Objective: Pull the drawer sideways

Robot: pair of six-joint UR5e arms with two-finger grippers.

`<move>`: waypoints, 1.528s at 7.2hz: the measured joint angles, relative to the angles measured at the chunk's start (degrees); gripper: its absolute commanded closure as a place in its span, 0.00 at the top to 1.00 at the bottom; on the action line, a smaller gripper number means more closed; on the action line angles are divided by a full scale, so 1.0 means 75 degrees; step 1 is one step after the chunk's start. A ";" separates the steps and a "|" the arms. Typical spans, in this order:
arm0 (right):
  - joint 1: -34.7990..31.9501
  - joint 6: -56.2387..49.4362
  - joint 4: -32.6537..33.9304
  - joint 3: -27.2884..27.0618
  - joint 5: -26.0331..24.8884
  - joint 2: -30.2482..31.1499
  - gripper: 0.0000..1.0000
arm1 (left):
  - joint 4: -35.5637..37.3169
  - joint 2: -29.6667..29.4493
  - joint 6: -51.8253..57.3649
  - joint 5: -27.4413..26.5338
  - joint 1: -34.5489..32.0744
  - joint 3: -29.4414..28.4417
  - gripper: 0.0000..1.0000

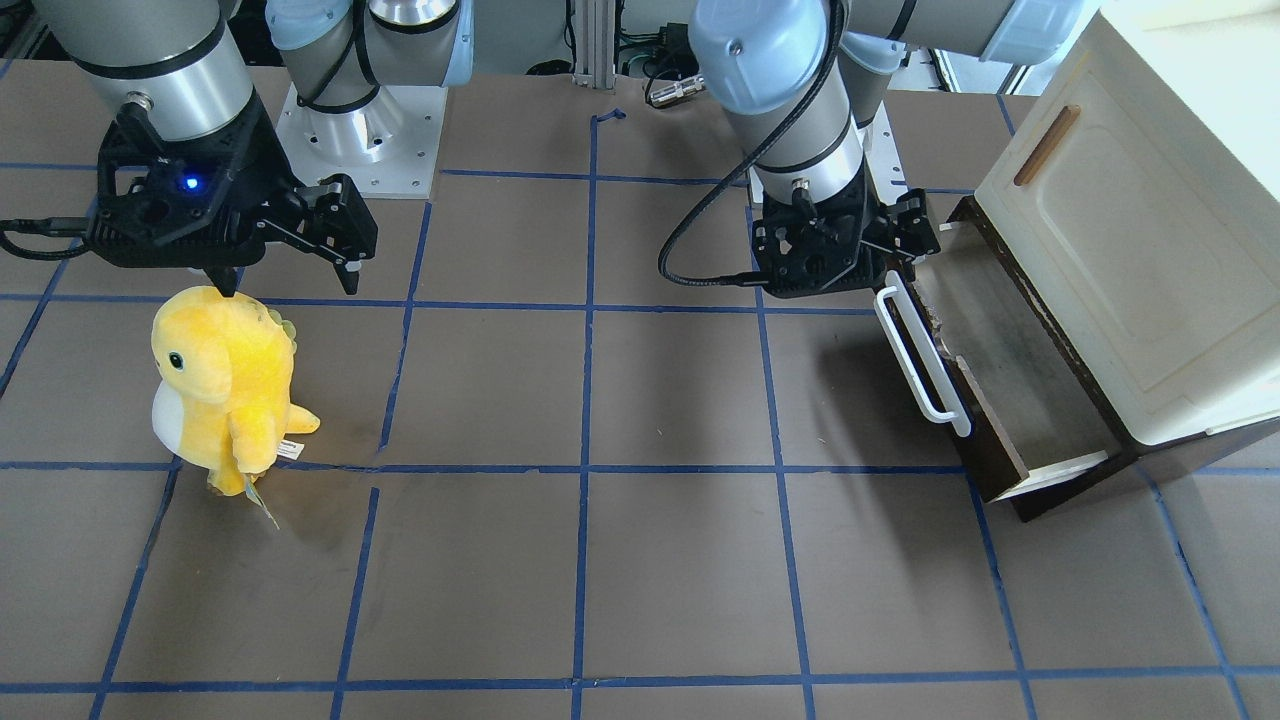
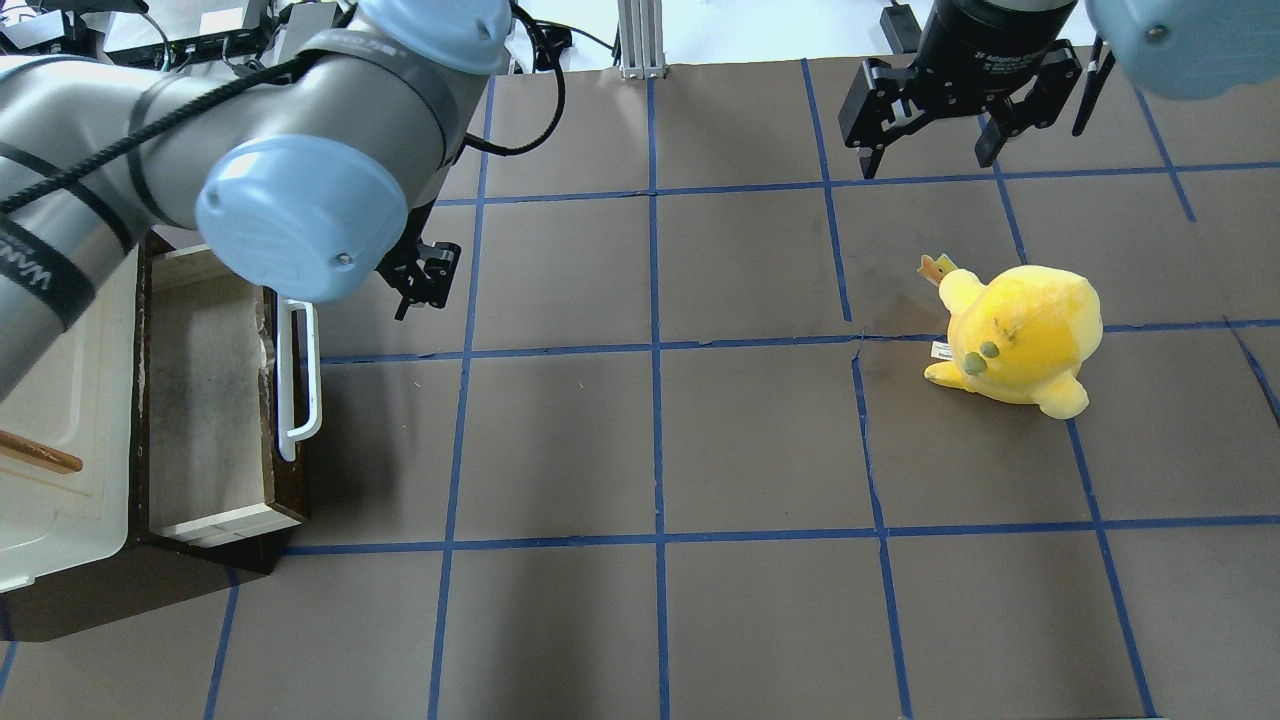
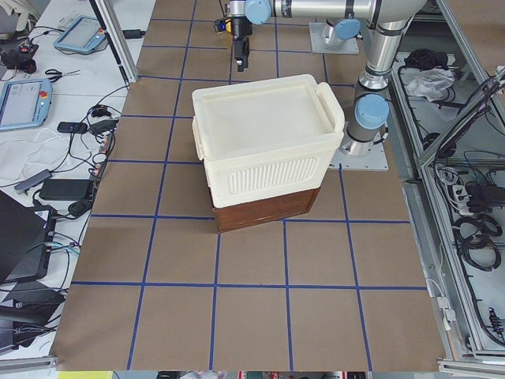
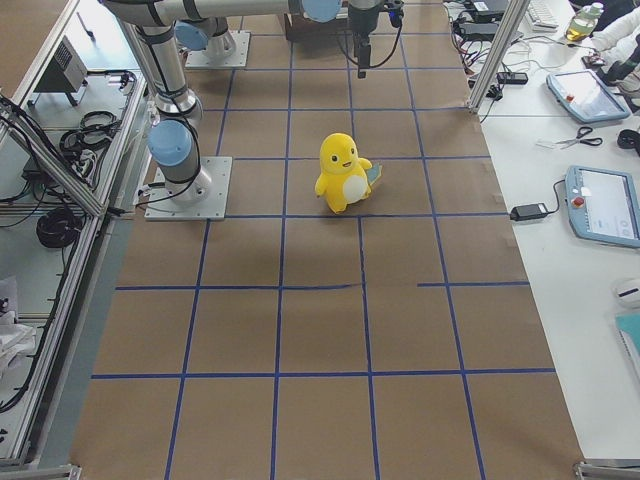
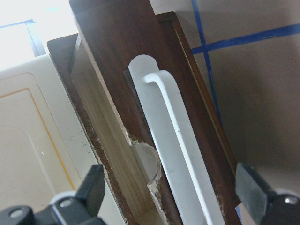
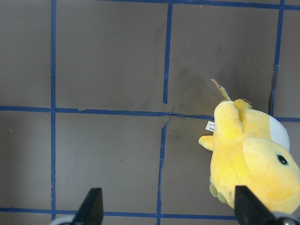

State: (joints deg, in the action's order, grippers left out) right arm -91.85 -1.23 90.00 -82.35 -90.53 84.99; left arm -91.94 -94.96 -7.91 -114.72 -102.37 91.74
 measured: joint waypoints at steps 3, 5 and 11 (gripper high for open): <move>0.0000 0.0000 0.0000 0.0000 0.0000 0.0000 1.00 | 0.0047 0.0594 0.0422 0.2382 0.1289 -0.0071 1.00; 0.0000 -0.0002 0.0000 0.0000 0.0000 0.0000 1.00 | 0.0022 0.0906 0.0772 0.3249 0.1727 -0.0116 1.00; -0.0001 0.0000 0.0000 0.0000 0.0000 0.0000 1.00 | 0.0081 0.1114 0.0839 0.3387 0.1852 -0.0146 1.00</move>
State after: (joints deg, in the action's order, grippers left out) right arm -91.85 -1.23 90.00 -82.35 -90.53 84.99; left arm -91.33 -86.60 -1.61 -89.31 -88.48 90.64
